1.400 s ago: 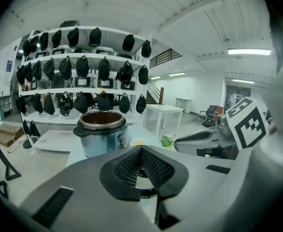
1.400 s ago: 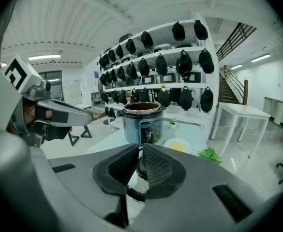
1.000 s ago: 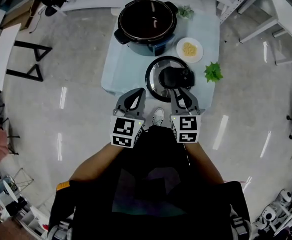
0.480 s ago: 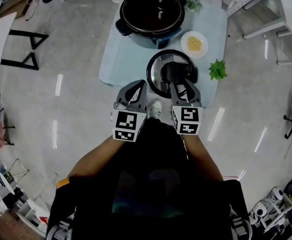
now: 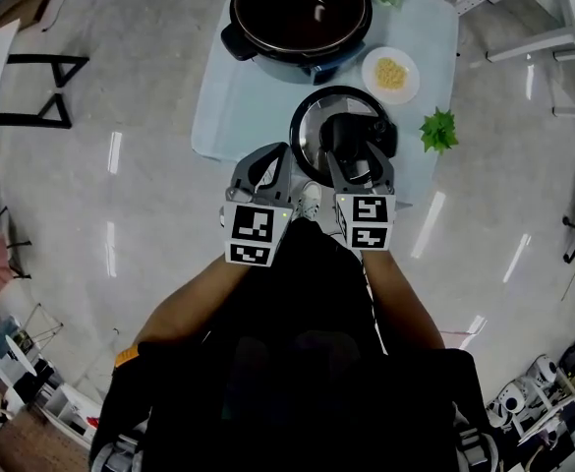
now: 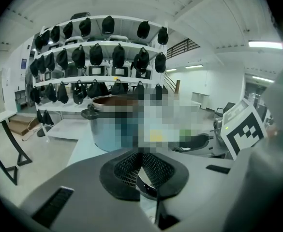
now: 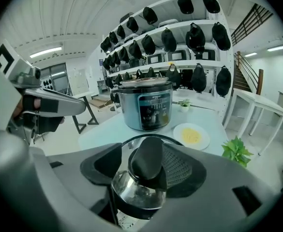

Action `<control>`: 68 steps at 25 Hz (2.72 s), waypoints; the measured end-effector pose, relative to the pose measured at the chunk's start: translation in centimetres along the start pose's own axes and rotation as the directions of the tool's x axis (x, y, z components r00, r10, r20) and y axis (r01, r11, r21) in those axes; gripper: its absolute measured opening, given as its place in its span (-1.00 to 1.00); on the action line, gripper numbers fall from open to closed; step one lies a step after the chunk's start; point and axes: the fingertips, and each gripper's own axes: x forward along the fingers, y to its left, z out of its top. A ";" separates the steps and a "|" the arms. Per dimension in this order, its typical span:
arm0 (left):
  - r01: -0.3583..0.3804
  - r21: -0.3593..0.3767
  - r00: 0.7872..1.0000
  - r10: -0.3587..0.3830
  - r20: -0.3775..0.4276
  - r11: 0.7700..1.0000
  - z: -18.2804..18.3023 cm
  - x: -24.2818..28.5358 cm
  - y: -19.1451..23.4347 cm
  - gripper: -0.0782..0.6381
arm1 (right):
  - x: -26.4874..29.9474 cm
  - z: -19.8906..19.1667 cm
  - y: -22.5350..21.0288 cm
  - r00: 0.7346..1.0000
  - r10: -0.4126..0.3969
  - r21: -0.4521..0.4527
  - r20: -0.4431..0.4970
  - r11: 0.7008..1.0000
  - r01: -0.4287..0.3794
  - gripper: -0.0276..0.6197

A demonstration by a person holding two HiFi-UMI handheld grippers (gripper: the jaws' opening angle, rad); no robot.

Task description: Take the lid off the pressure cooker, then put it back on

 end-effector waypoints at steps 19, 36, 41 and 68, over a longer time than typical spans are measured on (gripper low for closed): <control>0.071 0.011 0.991 -0.070 -0.111 0.997 -3.6 3.9 1.9 -0.76 | 6.3 -2.5 -1.7 0.992 -0.098 0.143 -0.077 0.984 0.109 0.03; 0.149 0.047 0.981 -0.142 -0.130 0.988 -2.7 5.8 3.1 -0.76 | 7.2 -3.1 -2.6 0.971 -0.222 0.184 -0.093 0.954 0.236 0.03; 0.177 0.061 0.979 -0.170 -0.110 0.982 -1.4 5.2 2.7 -0.76 | 6.2 -3.1 -2.5 0.974 -0.199 0.204 -0.112 0.954 0.219 0.00; 0.276 0.119 0.943 -0.292 0.161 0.954 12.8 -0.1 3.1 -0.76 | -8.8 15.5 -3.8 0.959 -0.226 0.164 0.172 0.966 0.198 0.00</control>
